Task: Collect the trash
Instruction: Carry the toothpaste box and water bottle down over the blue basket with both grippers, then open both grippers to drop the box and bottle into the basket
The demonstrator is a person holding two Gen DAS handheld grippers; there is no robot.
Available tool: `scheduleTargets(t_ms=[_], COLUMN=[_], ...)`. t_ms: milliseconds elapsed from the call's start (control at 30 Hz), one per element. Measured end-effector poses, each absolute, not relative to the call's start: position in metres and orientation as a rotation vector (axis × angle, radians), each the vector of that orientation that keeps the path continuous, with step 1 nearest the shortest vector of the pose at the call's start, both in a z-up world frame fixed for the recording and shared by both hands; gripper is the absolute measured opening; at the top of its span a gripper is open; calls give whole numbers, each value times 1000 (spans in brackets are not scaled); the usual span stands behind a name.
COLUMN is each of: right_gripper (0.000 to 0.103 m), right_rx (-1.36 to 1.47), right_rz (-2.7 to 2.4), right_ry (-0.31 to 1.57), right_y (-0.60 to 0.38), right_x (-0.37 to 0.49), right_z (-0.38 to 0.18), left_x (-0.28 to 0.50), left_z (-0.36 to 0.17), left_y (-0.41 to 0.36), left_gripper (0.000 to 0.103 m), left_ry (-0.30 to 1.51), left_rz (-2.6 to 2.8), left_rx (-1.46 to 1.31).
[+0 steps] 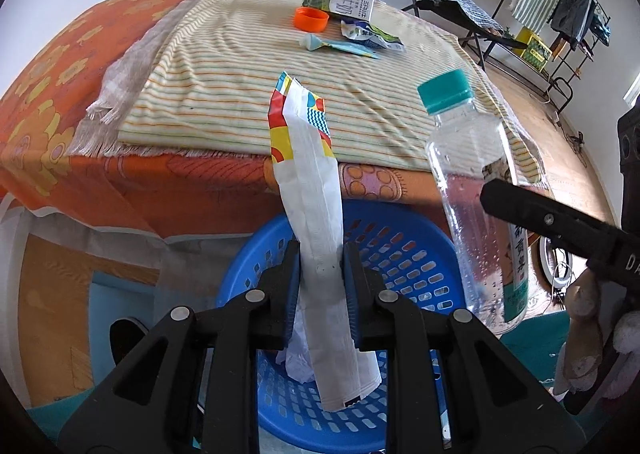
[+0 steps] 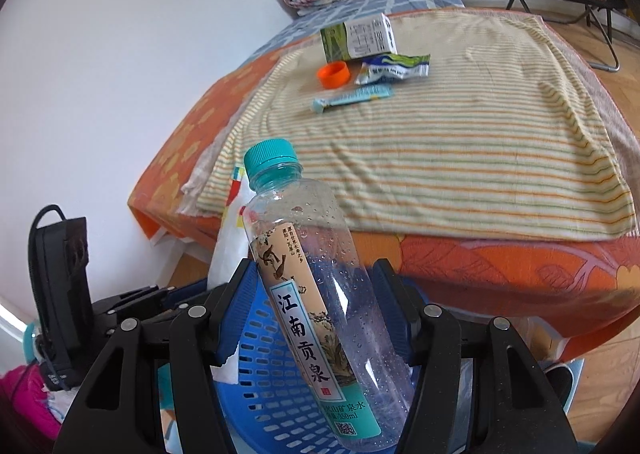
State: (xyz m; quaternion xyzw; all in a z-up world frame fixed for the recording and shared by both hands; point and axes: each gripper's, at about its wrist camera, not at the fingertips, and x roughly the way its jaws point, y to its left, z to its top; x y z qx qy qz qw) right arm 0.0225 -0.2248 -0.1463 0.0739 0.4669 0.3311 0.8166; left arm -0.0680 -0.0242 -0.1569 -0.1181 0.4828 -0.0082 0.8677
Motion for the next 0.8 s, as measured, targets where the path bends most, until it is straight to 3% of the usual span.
scheduleTargets(t_ms=[200, 367, 800], right_gripper=[59, 59, 59], right_rx=[138, 125, 89], right_rz=[694, 680, 675], right_ry=[1028, 1071, 1079], right_y=[-222, -220, -217], right_x=[23, 24, 22], right_z=[-153, -159, -160], left_x=[-68, -69, -69], left_z=[-164, -165, -165], left_y=[-24, -24, -19], left_gripper=[22, 54, 54], left_ry=[1044, 1045, 1053], left_rz=[-14, 1, 18], left_rx=[-250, -244, -260])
